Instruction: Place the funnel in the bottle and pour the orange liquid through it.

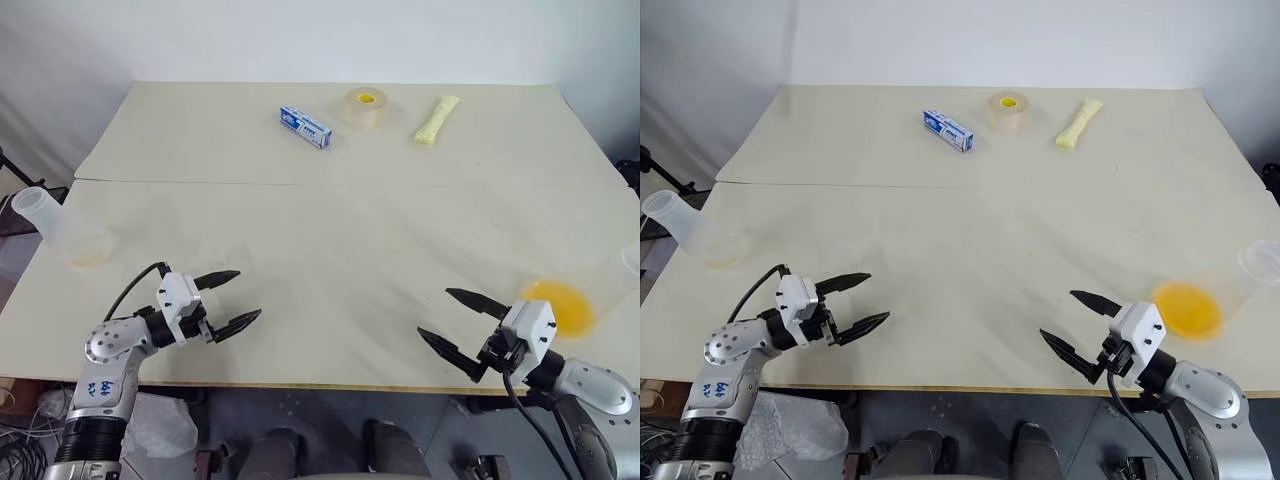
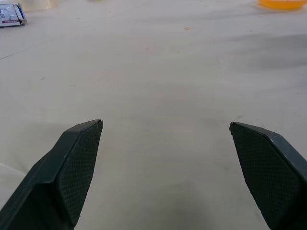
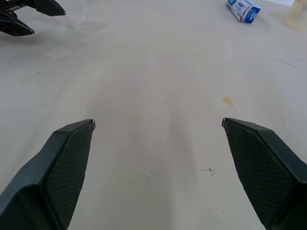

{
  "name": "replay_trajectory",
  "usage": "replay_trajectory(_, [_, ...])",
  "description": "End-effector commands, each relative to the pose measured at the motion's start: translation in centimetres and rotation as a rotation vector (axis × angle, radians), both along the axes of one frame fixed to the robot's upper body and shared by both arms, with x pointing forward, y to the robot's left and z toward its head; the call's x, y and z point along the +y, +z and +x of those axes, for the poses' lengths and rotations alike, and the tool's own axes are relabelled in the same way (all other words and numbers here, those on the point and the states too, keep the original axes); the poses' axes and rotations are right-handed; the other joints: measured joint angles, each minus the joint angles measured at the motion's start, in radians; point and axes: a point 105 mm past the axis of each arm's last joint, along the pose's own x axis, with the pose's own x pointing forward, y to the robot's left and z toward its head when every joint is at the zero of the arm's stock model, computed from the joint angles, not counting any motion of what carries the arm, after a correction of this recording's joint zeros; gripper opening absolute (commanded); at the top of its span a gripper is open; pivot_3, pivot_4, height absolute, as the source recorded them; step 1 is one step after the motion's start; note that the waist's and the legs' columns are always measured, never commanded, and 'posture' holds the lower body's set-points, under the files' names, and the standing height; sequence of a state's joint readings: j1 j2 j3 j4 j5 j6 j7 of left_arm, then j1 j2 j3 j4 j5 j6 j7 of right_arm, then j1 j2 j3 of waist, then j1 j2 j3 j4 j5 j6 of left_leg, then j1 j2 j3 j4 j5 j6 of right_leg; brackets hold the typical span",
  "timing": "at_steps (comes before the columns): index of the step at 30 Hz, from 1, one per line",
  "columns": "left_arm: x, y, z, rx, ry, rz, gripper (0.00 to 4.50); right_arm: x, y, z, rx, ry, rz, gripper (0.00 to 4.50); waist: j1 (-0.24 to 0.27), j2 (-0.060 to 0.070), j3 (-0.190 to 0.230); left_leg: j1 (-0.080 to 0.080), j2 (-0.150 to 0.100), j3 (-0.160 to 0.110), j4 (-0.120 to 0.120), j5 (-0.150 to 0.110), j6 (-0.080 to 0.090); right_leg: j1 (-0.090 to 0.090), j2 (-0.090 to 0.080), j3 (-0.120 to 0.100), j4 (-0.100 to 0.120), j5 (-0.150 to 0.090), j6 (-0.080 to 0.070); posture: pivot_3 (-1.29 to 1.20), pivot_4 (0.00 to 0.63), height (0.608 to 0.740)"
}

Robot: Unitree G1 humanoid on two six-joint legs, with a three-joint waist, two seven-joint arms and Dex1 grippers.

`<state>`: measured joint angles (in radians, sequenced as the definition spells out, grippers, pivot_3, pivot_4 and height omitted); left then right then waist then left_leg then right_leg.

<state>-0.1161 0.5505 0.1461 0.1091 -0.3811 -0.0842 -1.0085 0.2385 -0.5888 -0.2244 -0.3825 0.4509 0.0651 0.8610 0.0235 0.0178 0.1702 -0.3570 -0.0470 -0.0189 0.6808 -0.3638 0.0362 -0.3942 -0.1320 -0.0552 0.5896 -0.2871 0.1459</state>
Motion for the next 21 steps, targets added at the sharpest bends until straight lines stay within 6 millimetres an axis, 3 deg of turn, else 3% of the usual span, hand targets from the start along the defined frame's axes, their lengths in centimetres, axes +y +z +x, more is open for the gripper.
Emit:
replay_trajectory(1, [-0.4, 1.3, -0.3, -0.040, -0.034, -0.015, 4.50, 0.1, 0.6, 0.1, -0.038, 0.010, -0.005, 4.46, 0.000, 0.000, 0.000, 0.000, 0.000, 0.000, 0.000, 0.000, 0.000, 0.000, 0.000, 0.000, 0.000, 0.000, 0.000, 0.00, 0.150, 0.740])
replay_trajectory(7, [0.0, 1.8, 0.6, 0.011, 0.059, -0.078, 4.50, 0.5, 0.7, 0.3, -0.043, 0.021, 0.002, 4.46, 0.000, 0.000, 0.000, 0.000, 0.000, 0.000, 0.000, 0.000, 0.000, 0.000, 0.000, 0.000, 0.001, 0.000, 0.000, 0.00, 0.150, 0.740])
replay_trajectory(13, [0.0, 3.9, 0.8, -0.059, 0.145, -0.104, 4.50, 1.2, 0.6, 1.0, -0.046, 0.076, 0.011, 4.46, -0.001, -0.001, 0.000, 0.000, 0.000, 0.000, 0.000, 0.000, 0.000, 0.000, 0.000, 0.000, 0.001, 0.000, 0.000, 0.00, 0.150, 0.740])
replay_trajectory(17, [1.5, 5.8, 1.1, -0.115, 0.238, -0.155, 4.50, 1.5, 0.6, 1.8, -0.061, 0.107, 0.012, 4.46, -0.003, -0.001, 0.001, 0.001, 0.000, 0.000, 0.000, 0.000, 0.000, 0.000, 0.001, 0.000, 0.001, 0.000, 0.000, 0.00, 0.150, 0.740])
replay_trajectory(21, [5.0, 8.0, 0.3, -0.163, 0.407, -0.203, 4.50, 1.9, 0.9, 2.8, -0.083, 0.143, 0.026, 4.46, -0.007, -0.003, 0.002, 0.001, 0.001, 0.000, 0.000, 0.000, 0.000, 0.000, 0.001, 0.000, 0.001, 0.000, 0.000, 0.00, 0.150, 0.740])
